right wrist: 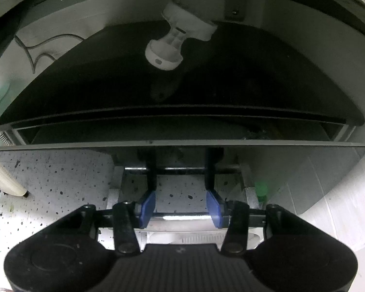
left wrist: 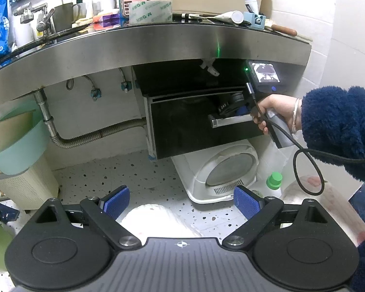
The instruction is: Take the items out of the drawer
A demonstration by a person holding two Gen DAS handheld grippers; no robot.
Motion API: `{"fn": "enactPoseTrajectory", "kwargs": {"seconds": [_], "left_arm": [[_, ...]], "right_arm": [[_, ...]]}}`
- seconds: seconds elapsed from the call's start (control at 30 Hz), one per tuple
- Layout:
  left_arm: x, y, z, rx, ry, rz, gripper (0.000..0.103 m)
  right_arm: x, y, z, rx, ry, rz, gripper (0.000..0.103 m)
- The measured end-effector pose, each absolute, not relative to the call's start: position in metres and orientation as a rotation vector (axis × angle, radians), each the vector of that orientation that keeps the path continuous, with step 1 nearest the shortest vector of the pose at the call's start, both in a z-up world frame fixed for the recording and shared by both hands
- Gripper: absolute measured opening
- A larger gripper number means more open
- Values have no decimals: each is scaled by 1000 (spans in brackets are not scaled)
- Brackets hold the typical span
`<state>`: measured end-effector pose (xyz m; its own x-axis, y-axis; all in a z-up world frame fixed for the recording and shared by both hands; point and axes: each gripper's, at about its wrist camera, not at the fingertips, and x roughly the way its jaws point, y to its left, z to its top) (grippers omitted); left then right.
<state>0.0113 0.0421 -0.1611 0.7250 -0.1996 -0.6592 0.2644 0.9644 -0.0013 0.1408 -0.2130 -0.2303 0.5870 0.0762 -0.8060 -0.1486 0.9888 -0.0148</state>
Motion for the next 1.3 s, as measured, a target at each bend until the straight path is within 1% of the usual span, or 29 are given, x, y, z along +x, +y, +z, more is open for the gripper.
{"fn": "enactPoseTrajectory", "kwargs": {"seconds": [0.27, 0.6, 0.87, 1.0, 1.07, 1.1, 1.17, 1.2, 1.23, 1.3], "left_arm": [[11, 42, -161, 81, 724, -260, 93], [10, 44, -155, 99, 707, -238, 93], [11, 49, -152, 108, 698, -205, 93], [11, 53, -149, 105, 693, -197, 93], [11, 53, -147, 110, 688, -192, 93], [10, 53, -145, 113, 686, -190, 93], [10, 52, -143, 119, 682, -187, 93], [10, 52, -141, 124, 678, -188, 93], [10, 51, -140, 128, 675, -189, 93], [11, 49, -139, 134, 673, -190, 93]], "right_arm": [[139, -212, -238, -86, 919, 136, 46], [163, -207, -246, -94, 884, 113, 45], [171, -207, -248, -79, 837, 118, 46], [174, -211, -256, -75, 778, 152, 48], [171, -212, -261, -76, 742, 167, 60], [170, -214, -262, -68, 729, 160, 62], [168, -216, -261, -53, 719, 157, 72], [167, -216, -258, -42, 721, 154, 75], [166, -217, -255, -32, 724, 150, 80], [162, -220, -248, -5, 727, 151, 80]]}}
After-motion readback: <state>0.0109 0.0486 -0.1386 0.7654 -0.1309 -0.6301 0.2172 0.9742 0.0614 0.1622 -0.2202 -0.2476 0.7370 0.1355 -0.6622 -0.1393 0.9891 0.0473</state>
